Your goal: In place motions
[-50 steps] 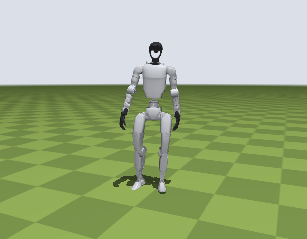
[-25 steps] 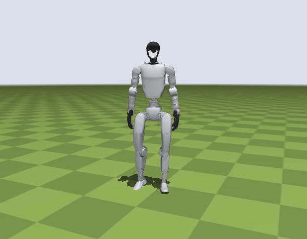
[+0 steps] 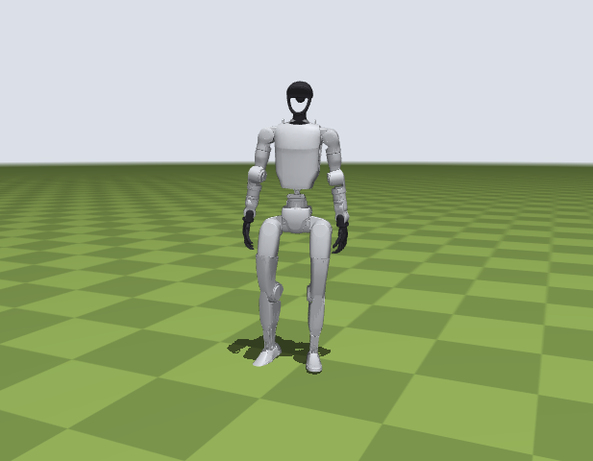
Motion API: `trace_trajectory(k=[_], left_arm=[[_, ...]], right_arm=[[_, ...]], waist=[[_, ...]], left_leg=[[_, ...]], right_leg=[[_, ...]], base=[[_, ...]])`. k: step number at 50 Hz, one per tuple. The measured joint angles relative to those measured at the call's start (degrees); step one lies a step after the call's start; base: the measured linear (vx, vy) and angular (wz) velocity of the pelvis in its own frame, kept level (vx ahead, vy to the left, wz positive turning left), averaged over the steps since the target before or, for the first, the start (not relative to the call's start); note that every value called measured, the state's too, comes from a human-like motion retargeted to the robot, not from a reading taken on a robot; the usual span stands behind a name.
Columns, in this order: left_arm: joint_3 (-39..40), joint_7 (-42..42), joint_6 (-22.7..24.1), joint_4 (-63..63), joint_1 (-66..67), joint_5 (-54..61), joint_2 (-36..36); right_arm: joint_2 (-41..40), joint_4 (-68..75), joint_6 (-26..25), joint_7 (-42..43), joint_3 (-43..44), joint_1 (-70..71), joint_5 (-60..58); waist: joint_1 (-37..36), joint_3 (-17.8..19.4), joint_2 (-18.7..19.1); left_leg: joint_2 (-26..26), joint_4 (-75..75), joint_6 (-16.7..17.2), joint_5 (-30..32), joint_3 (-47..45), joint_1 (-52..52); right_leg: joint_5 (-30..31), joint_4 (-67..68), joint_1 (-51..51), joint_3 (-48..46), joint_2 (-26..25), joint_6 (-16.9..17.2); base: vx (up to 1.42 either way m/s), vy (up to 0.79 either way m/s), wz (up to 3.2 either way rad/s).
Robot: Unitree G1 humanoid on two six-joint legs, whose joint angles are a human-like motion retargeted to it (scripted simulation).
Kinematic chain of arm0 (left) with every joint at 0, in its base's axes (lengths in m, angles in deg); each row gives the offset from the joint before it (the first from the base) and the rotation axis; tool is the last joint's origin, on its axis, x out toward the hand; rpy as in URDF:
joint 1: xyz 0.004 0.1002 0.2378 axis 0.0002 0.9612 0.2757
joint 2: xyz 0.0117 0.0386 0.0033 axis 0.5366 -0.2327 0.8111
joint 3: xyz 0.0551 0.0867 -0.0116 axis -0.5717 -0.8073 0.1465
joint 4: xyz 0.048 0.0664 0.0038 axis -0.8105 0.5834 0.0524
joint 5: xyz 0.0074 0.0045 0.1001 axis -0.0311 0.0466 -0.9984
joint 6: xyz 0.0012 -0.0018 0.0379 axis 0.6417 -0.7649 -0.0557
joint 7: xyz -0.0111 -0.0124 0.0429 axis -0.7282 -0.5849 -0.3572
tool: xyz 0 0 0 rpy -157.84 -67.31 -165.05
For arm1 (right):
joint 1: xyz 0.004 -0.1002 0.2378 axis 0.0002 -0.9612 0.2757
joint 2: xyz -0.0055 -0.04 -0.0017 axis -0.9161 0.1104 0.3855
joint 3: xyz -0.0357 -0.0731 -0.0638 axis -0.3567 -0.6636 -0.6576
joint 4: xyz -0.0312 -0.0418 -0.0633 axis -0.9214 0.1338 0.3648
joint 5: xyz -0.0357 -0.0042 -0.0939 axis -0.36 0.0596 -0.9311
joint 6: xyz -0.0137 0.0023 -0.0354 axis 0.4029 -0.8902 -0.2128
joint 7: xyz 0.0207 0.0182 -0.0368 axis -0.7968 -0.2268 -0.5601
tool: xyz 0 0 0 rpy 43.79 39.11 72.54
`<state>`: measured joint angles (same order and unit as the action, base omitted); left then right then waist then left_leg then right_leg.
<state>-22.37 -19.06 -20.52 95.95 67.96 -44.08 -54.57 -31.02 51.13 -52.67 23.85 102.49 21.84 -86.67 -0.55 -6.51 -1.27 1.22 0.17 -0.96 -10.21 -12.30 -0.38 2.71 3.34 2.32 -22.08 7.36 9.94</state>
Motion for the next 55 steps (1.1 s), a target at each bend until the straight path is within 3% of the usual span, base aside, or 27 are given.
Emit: trace_trajectory(k=[55], left_arm=[[-4.31,-0.12,0.24,-0.21,-1.16,-1.39,-1.8]], right_arm=[[-1.21,-1.05,-0.06,-0.89,-1.23,-0.62,-0.42]], waist=[[0.78,2.74,1.38]], left_leg=[[-0.3,0.4,-0.15,0.96,-1.13,-0.86]], right_leg=[[0.38,0.16,0.05,0.31,0.19,-1.81]], base=[[0.0,0.0,0.0]])
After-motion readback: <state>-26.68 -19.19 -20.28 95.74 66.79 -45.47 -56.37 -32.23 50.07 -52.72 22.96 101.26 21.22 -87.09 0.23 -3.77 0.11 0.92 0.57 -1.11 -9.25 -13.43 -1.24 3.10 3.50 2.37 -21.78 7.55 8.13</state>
